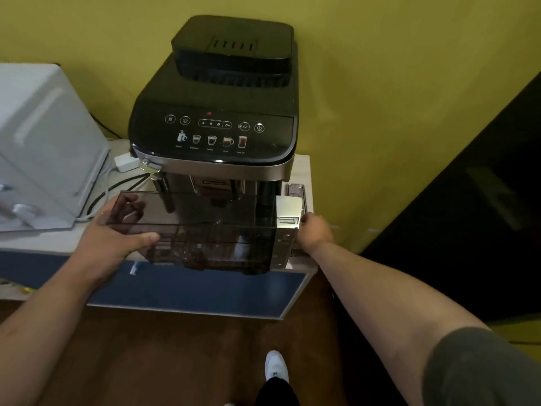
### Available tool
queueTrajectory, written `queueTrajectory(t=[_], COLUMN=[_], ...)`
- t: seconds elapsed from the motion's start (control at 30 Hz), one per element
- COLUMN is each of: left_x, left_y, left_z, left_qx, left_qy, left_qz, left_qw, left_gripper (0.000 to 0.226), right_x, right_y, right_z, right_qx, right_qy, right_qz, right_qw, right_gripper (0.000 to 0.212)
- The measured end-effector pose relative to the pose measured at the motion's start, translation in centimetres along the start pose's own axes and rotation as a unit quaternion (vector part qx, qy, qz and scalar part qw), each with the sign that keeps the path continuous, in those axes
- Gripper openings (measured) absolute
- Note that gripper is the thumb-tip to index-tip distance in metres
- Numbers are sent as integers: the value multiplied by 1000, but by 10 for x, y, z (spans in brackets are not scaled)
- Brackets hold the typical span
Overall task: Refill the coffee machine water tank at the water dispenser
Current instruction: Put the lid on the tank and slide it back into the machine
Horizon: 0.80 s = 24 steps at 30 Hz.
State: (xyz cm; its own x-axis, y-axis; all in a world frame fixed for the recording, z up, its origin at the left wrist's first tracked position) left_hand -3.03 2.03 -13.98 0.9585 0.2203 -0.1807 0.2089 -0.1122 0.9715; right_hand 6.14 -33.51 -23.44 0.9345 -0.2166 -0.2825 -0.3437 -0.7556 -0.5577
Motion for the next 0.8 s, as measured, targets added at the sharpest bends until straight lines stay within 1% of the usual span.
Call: queueTrajectory(t=[0.1,0.37,0.5,0.57,0.63,0.7,0.73,0.8], left_x=[1,3,3,3,1,-1,-3,-5], left_y=[-3,-4,-3,-3,-2,1,4,7], left_z=[-2,-5,-5,-4,-4,-5,-4,-4], left_qx=[-13,-30,-16,-5,2,14,18,28], left_qy=[-4,-8,-13,-14,-17,-22,-26,-18], left_qz=[-3,2,4,5,0,0,0,1], left_qw=[1000,1000,1000,1000,1000,1000,1000,999], left_gripper=[72,73,76,75,69,65,65,64], right_x=[1,3,3,-1,-10,-24,-32,-49], right_y=[-8,-10,-1,8,16,24,27,30], right_z=[-2,-6,-14,-27,-47,-70,-83,-108], right_qx=[-16,4,37,20,-22,-36,-43,-63], right_qy=[15,53,72,88,112,130,139,172], right_qz=[12,37,59,64,65,62,56,17], right_qw=[1000,998,995,994,991,989,988,983], right_gripper=[18,10,17,20,23,21,21,20])
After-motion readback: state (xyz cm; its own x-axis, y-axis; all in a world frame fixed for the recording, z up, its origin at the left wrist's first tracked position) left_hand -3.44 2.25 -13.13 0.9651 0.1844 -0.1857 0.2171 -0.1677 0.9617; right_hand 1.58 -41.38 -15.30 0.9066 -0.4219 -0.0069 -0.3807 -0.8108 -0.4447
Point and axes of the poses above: each hand's wrist, its own x-axis towards the middle knuckle, its own z-axis out of the palm, y = z × x, the point moved 1 cm from there along x, towards the middle knuckle
